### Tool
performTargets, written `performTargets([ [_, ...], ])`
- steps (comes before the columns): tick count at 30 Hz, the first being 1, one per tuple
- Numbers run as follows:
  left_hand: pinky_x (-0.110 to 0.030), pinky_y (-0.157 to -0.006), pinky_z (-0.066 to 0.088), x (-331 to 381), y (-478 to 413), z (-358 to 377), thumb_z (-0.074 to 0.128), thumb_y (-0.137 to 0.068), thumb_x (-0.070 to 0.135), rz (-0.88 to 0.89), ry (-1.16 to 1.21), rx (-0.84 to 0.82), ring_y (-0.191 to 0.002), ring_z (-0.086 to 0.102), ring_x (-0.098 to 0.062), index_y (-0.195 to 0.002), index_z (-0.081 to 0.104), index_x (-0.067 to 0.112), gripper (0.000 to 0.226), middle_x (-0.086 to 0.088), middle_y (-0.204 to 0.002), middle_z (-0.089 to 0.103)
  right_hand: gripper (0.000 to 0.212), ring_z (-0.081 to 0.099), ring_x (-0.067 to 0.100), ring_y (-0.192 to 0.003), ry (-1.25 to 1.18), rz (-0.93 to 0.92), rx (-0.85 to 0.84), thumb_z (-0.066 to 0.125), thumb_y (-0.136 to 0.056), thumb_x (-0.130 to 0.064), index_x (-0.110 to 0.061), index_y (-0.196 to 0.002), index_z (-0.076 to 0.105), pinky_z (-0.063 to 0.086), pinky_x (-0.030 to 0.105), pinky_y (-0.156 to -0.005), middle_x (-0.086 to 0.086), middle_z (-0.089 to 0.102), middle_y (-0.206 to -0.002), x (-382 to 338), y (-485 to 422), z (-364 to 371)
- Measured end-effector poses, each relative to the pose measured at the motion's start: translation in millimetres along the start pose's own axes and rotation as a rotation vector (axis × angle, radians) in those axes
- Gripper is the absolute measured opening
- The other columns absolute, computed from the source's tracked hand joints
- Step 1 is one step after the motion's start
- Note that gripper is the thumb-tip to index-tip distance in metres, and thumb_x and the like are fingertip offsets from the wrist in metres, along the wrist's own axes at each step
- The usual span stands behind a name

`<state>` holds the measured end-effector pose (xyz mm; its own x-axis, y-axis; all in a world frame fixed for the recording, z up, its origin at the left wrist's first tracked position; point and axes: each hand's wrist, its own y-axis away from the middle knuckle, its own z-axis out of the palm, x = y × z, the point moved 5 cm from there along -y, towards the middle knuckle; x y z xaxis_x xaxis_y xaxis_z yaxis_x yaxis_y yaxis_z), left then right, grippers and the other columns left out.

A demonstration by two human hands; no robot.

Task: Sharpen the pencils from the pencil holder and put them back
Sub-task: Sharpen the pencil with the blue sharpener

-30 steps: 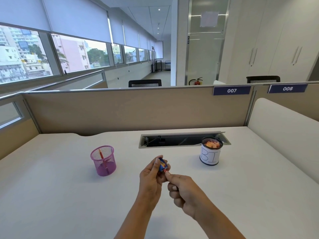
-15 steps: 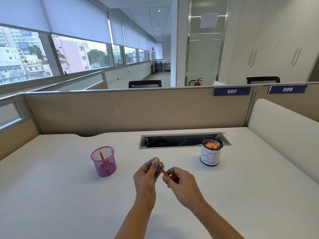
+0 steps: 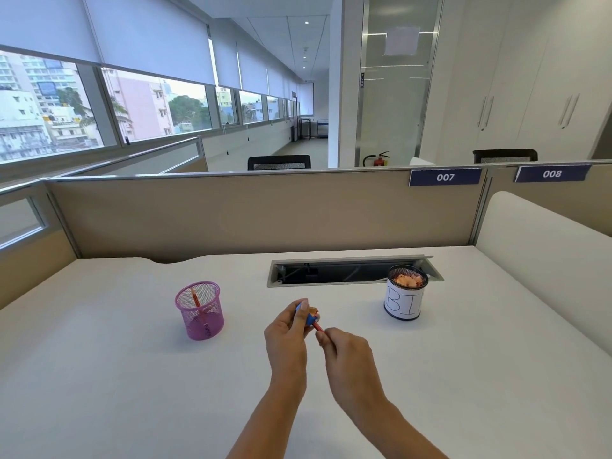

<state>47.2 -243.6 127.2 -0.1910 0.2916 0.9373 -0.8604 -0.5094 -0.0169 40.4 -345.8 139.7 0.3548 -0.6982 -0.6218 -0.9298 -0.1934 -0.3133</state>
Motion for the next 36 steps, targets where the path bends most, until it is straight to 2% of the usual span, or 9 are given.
performTargets([
  [6,-0.024,-0.075,0.054,2,-1,3,0.046,-0.092,0.015,-0.109,0.129,-0.122,-0.080,0.065,-0.017,-0.087,0.066,0.017,0.021,-0.001,-0.077,0.070,0.034,0.029,0.004,-0.038,-0.808,0.498,-0.261,0.047,-0.097,-0.026,-0.011,-0.070,0.060,0.022,0.012,-0.035,-0.005,0.040,-0.049,3,4,3],
  [10,-0.022,-0.063,0.057,0,-1,5,0.043,-0.092,0.015,-0.218,0.334,-0.169,-0.067,0.068,-0.014,-0.088,0.066,0.010,0.024,-0.002,-0.068,0.071,0.030,0.026,0.002,-0.029,-1.378,0.830,-0.487,0.047,-0.097,-0.022,-0.005,-0.073,0.055,0.019,0.009,-0.024,-0.004,0.038,-0.041,-5,12,5],
  [13,-0.021,-0.062,0.058,-4,-1,5,0.042,-0.093,0.016,-0.256,0.400,-0.176,-0.065,0.069,-0.014,-0.089,0.065,0.008,0.024,-0.005,-0.068,0.071,0.032,0.029,0.003,-0.026,-1.594,0.931,-0.525,0.047,-0.097,-0.021,-0.001,-0.073,0.055,0.020,0.010,-0.021,-0.001,0.038,-0.040,-7,12,8],
  [18,-0.018,-0.057,0.055,-1,-6,1,0.048,-0.090,0.013,-0.167,0.233,-0.146,-0.063,0.068,-0.011,-0.088,0.067,0.012,0.019,0.002,-0.067,0.072,0.025,0.027,0.002,-0.033,-1.209,0.744,-0.492,0.054,-0.093,-0.020,-0.005,-0.075,0.062,0.022,0.011,-0.029,-0.003,0.038,-0.049,2,5,8],
  [23,-0.018,-0.067,0.056,3,-9,-6,0.064,-0.079,0.013,-0.036,0.077,-0.038,-0.069,0.069,-0.012,-0.089,0.069,0.011,0.012,-0.001,-0.074,0.073,0.009,0.045,0.007,-0.055,-0.278,0.085,-0.113,0.057,-0.092,-0.022,-0.013,-0.089,0.059,0.036,0.009,-0.048,-0.003,0.053,-0.066,4,-13,-8],
  [27,-0.017,-0.069,0.052,6,-3,-9,0.069,-0.077,0.018,0.061,-0.042,0.132,-0.074,0.067,-0.012,-0.081,0.066,0.021,0.006,0.002,-0.077,0.070,0.015,0.055,0.010,-0.048,0.258,-0.212,0.000,0.068,-0.080,-0.030,-0.016,-0.086,0.068,0.024,0.010,-0.042,-0.004,0.063,-0.065,-3,-8,-6],
  [29,-0.016,-0.069,0.049,6,0,-7,0.067,-0.078,0.020,0.078,-0.071,0.176,-0.076,0.066,-0.013,-0.080,0.064,0.023,0.005,0.005,-0.075,0.068,0.013,0.050,0.009,-0.034,0.339,-0.250,0.028,0.065,-0.078,-0.032,-0.020,-0.075,0.070,0.015,0.009,-0.036,-0.007,0.058,-0.052,-8,-6,-6],
  [32,-0.018,-0.071,0.048,4,2,-3,0.061,-0.083,0.020,0.047,-0.047,0.156,-0.079,0.065,-0.013,-0.084,0.063,0.023,0.004,0.006,-0.077,0.066,0.040,0.044,0.009,-0.032,0.326,-0.256,0.057,0.039,-0.096,-0.036,-0.022,-0.073,0.068,-0.001,0.009,-0.037,-0.007,0.056,-0.050,-11,-7,-2],
  [36,-0.011,-0.065,0.049,4,-2,0,0.056,-0.088,0.018,0.012,-0.010,0.064,-0.077,0.065,-0.008,-0.089,0.063,0.022,0.009,0.005,-0.081,0.068,0.032,0.043,0.012,-0.062,0.120,-0.076,0.142,0.040,-0.098,-0.037,-0.013,-0.096,0.062,0.023,0.013,-0.044,-0.008,0.053,-0.074,-6,-11,-2],
])
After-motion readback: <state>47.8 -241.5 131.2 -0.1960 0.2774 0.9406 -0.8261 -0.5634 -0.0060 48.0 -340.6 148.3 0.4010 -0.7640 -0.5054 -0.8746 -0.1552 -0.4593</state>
